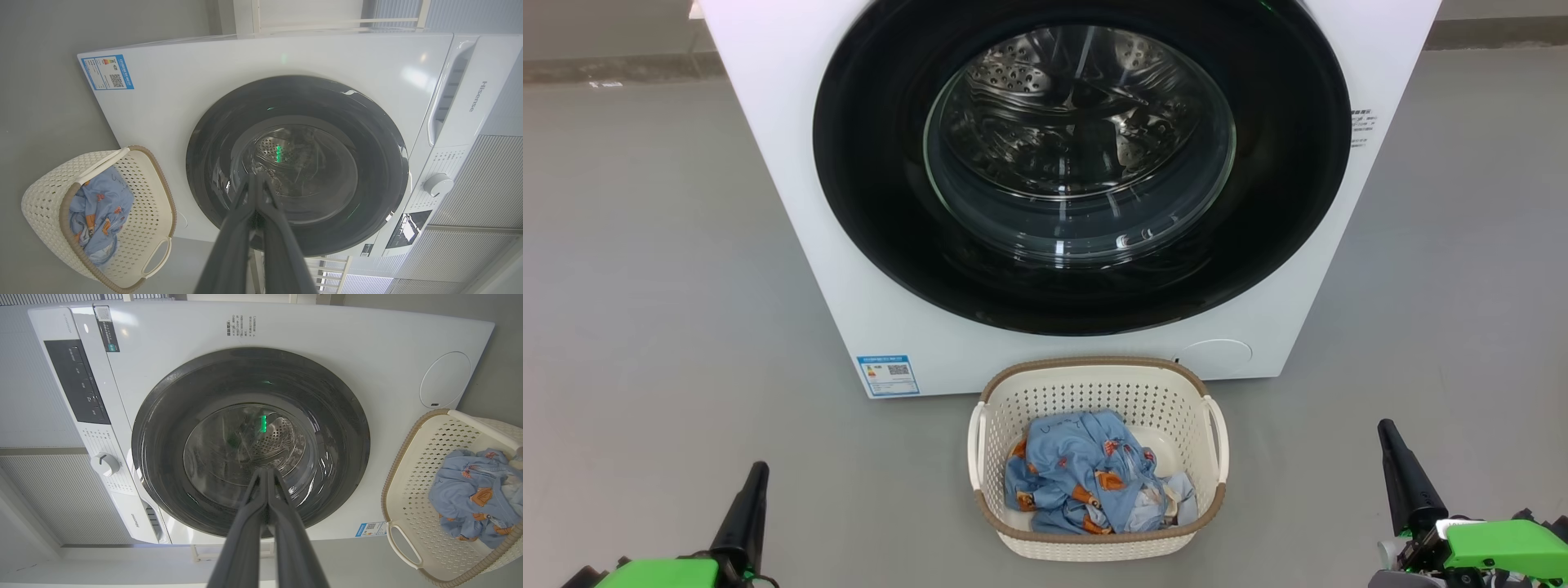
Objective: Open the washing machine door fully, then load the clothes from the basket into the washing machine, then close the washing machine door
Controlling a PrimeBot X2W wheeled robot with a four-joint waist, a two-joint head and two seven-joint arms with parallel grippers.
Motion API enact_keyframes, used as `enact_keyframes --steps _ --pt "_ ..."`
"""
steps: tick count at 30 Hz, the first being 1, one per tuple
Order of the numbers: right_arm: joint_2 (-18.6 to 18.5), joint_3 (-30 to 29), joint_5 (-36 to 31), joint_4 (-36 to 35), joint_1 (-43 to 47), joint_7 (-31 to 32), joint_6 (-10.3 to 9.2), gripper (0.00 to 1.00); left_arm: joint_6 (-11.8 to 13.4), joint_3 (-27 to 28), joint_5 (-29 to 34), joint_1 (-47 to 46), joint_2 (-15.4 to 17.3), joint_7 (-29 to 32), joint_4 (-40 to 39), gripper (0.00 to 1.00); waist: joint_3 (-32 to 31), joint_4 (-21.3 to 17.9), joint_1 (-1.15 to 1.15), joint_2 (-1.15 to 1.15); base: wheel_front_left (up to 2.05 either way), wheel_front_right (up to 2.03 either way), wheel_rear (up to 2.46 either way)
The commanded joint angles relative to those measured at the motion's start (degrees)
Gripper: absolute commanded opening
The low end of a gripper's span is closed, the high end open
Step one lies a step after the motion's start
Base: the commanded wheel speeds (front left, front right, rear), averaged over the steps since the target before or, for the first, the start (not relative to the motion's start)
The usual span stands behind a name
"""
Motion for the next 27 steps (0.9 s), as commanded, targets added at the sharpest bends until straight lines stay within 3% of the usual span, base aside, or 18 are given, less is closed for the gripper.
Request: enact_keyframes --steps 1,13,14,23,27 --pt "-0.24 1.27 -0.7 -1.4 -2.55 0.49 0.1 0.0 -0.57 2.04 0.87 -2.51 0.72 0.4 -1.4 0.0 0.0 0.0 0.0 0.0 0.0 0.0 0.0" --pt "-0.24 1.28 -0.69 -1.4 -2.55 0.48 0.1 0.0 -0.57 2.04 0.87 -2.51 0.72 0.4 -1.4 0.0 0.0 0.0 0.0 0.0 0.0 0.0 0.0" --pt "0.01 0.01 0.02 0.19 0.08 -0.04 0.0 1.0 0.05 -0.06 -0.02 0.07 -0.02 -0.04 0.19 1.0 0.0 0.0 0.0 0.0 0.0 0.0 0.0" --pt "0.51 0.65 -0.45 1.94 1.72 -1.18 0.01 1.0 0.08 -0.7 0.43 1.86 -0.88 -1.17 2.04 1.0 -0.05 -0.01 0.13 0.0 0.0 0.0 0.0" --pt "0.48 0.97 -1.02 1.44 1.94 -1.85 0.01 1.0 0.06 -0.82 0.8 2.14 -0.82 -1.84 1.69 1.0 0.03 -0.01 0.02 0.0 0.0 0.0 0.0"
